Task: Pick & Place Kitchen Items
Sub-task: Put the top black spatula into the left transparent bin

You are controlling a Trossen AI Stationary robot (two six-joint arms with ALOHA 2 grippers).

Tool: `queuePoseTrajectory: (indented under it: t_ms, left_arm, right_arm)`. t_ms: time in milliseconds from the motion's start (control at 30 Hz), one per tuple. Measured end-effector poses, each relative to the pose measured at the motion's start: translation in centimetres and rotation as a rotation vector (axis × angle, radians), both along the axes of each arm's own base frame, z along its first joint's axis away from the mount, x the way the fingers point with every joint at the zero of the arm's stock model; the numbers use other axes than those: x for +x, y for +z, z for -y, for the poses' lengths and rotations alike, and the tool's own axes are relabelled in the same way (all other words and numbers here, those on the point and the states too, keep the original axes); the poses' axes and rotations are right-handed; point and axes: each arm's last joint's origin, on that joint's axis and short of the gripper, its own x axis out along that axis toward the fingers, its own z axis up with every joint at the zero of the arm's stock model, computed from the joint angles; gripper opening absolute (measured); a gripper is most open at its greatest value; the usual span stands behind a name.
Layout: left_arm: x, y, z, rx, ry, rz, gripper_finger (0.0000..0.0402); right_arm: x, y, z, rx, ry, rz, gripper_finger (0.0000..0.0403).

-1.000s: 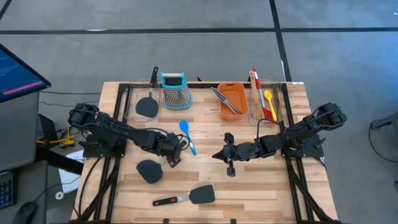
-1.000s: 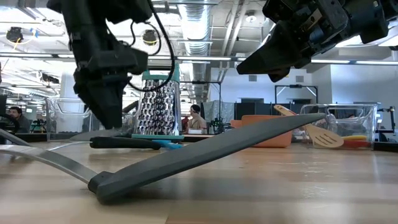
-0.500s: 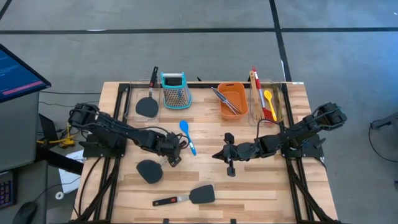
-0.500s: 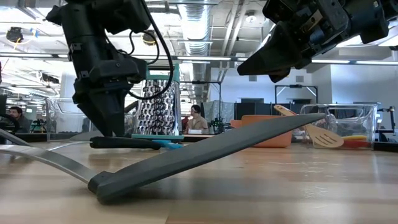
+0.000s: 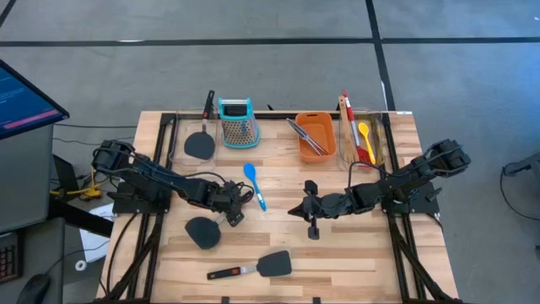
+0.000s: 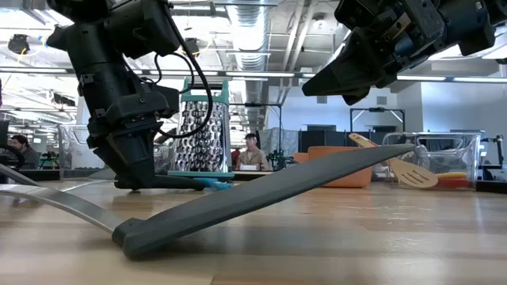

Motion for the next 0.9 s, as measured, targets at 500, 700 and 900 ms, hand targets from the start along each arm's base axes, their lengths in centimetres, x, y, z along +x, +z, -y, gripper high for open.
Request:
queuePoseTrajectory:
  t_ms: [500,700,900]
  left_arm:
    - [-0.63,-0.69,-0.15,0.002,0.028,-0.006,0.0243]
    - [-0.61,-0.73,-0.16,0.022,0.039,0.002,0.0154]
    - [-0.61,-0.71,-0.08,0.028,0.039,0.006,0.0067]
  right_arm:
    - [0.01,0.02,0.00,0.000,0.000,0.002,0.0000]
    - [0.01,0.01,0.00,0.001,0.000,0.001,0.0000]
    - [0.01,0.01,0.00,0.001,0.000,0.002,0.0000]
